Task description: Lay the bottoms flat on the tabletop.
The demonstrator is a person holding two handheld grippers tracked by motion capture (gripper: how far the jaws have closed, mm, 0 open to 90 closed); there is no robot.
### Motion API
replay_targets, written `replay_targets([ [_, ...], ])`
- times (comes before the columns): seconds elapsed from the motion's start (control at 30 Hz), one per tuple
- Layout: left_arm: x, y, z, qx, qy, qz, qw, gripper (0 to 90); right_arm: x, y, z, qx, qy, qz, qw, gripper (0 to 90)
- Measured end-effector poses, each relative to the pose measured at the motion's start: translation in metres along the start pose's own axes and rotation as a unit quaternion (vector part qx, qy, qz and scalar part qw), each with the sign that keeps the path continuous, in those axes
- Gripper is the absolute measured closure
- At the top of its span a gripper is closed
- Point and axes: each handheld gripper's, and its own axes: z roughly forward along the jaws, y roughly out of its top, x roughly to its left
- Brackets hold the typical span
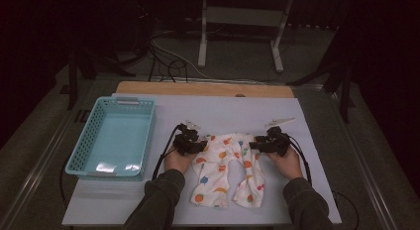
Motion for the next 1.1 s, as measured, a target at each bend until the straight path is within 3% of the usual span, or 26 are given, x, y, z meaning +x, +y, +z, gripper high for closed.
replay_targets([
  [0.07, -0.001, 0.002, 0.004, 0.015, 0.006, 0.014, 0.9998, 68.8, -0.001, 0.000, 0.005, 0.011, -0.001, 0.007, 0.9999, 67.5],
  [0.1, -0.002, 0.003, 0.005, 0.016, 0.008, 0.016, 0.9997, 79.7, -0.001, 0.000, 0.008, 0.020, 0.005, 0.009, 0.9997, 77.0],
  [0.17, -0.002, 0.008, 0.006, 0.022, 0.002, 0.014, 0.9997, 88.4, 0.001, 0.003, 0.010, 0.025, 0.005, 0.004, 0.9997, 87.4],
  [0.23, -0.001, 0.015, 0.003, 0.019, 0.012, 0.024, 0.9995, 89.3, 0.003, 0.012, 0.007, 0.018, 0.001, -0.003, 0.9998, 88.2],
  [0.3, 0.002, 0.025, -0.003, 0.006, 0.018, 0.023, 0.9995, 89.4, 0.005, 0.024, -0.003, 0.000, -0.026, -0.023, 0.9994, 88.7],
  [0.4, 0.007, 0.046, -0.016, -0.020, 0.039, 0.026, 0.9987, 89.5, 0.004, 0.033, -0.017, -0.025, -0.058, -0.022, 0.9978, 89.0],
  [0.43, 0.008, 0.051, -0.018, -0.026, 0.043, 0.026, 0.9984, 88.8, 0.001, 0.034, -0.021, -0.033, -0.066, -0.011, 0.9972, 88.5],
  [0.47, 0.008, 0.057, -0.021, -0.038, 0.053, 0.022, 0.9976, 87.4, -0.002, 0.033, -0.022, -0.037, -0.071, -0.007, 0.9968, 87.5],
  [0.5, 0.009, 0.060, -0.022, -0.042, 0.058, 0.018, 0.9973, 76.0, -0.005, 0.031, -0.023, -0.041, -0.090, 0.002, 0.9951, 78.9],
  [0.53, 0.010, 0.062, -0.024, -0.046, 0.054, 0.010, 0.9974, 72.5, -0.007, 0.029, -0.023, -0.045, -0.088, 0.011, 0.9950, 74.8],
  [0.57, 0.011, 0.062, -0.026, -0.048, 0.053, 0.010, 0.9974, 71.0, -0.010, 0.026, -0.023, -0.053, -0.077, 0.032, 0.9951, 69.8],
  [0.63, 0.011, 0.060, -0.026, -0.044, 0.050, 0.012, 0.9977, 70.6, -0.011, 0.024, -0.023, -0.052, -0.070, 0.038, 0.9955, 69.0],
  [0.67, 0.011, 0.057, -0.026, -0.035, 0.051, 0.016, 0.9980, 69.5, -0.011, 0.019, -0.023, -0.045, -0.063, 0.037, 0.9963, 67.5],
  [0.83, 0.007, 0.041, -0.032, -0.042, 0.027, 0.014, 0.9986, 66.4, -0.004, 0.005, -0.033, -0.034, -0.042, 0.023, 0.9983, 62.6],
  [0.93, 0.000, 0.027, -0.038, -0.045, 0.003, 0.015, 0.9989, 64.7, 0.003, -0.002, -0.040, -0.036, -0.023, 0.015, 0.9990, 60.9],
  [1.1, -0.010, 0.006, -0.047, -0.043, -0.017, 0.027, 0.9986, 63.1, 0.022, -0.024, -0.056, -0.049, -0.011, -0.002, 0.9987, 60.5],
])
